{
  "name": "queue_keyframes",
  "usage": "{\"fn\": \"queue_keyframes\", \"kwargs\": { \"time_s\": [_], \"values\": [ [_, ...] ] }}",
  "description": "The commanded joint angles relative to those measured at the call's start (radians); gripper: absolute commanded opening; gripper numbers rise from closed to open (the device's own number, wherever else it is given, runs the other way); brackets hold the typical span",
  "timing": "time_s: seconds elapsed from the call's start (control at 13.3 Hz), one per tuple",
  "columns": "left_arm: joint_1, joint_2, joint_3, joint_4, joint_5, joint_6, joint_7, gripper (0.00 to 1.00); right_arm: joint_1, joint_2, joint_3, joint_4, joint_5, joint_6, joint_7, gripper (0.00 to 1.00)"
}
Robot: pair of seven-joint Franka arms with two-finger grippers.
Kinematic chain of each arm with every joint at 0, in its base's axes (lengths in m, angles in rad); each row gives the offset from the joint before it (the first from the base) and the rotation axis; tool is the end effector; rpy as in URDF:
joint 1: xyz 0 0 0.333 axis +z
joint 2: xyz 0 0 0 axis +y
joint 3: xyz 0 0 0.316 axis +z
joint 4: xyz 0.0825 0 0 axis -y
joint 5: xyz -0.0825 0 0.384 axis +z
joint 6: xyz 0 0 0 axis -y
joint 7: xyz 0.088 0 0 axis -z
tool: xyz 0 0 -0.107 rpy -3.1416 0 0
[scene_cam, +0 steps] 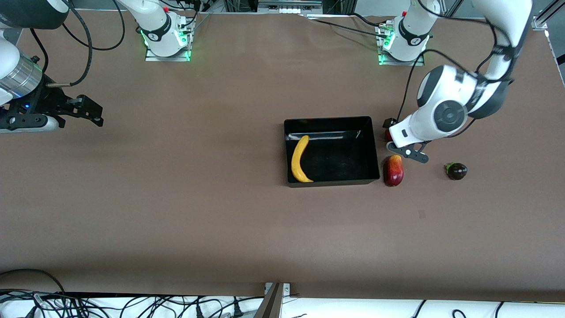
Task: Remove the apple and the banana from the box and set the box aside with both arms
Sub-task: 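Lower the apple onto the table and open the left gripper, then move the left gripper over the yellow banana in the tray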
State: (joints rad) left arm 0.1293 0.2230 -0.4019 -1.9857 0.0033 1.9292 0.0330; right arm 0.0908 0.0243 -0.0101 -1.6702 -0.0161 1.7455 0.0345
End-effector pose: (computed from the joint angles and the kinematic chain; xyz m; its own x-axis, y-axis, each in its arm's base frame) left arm 0.5438 -0.1456 0.3431 0.9172 -0.3060 -0.2553 -0.2920 -0.9520 0.0923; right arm 0.5730 0.0449 0.5790 0.9975 0.0489 0.0515 0.0482 -0.9987 0.0145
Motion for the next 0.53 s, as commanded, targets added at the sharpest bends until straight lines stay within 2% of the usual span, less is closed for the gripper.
{"fn": "queue_keyframes", "kwargs": {
  "time_s": [0.0, 0.23, 0.45],
  "values": [
    [-0.098, 0.087, -0.002, 0.151, -0.048, -0.045, -0.193, 1.00, -0.003, 0.006, -0.001, 0.017, -0.015, -0.007, 0.005, 1.00],
    [-0.255, 0.211, 0.001, 0.266, -0.045, -0.013, -0.466, 1.00, -0.005, 0.006, -0.001, 0.017, -0.015, -0.006, 0.005, 1.00],
    [-0.354, 0.314, 0.006, 0.288, -0.039, 0.138, -0.622, 1.00, -0.006, 0.008, -0.002, 0.017, -0.015, -0.003, 0.005, 1.00]
  ]
}}
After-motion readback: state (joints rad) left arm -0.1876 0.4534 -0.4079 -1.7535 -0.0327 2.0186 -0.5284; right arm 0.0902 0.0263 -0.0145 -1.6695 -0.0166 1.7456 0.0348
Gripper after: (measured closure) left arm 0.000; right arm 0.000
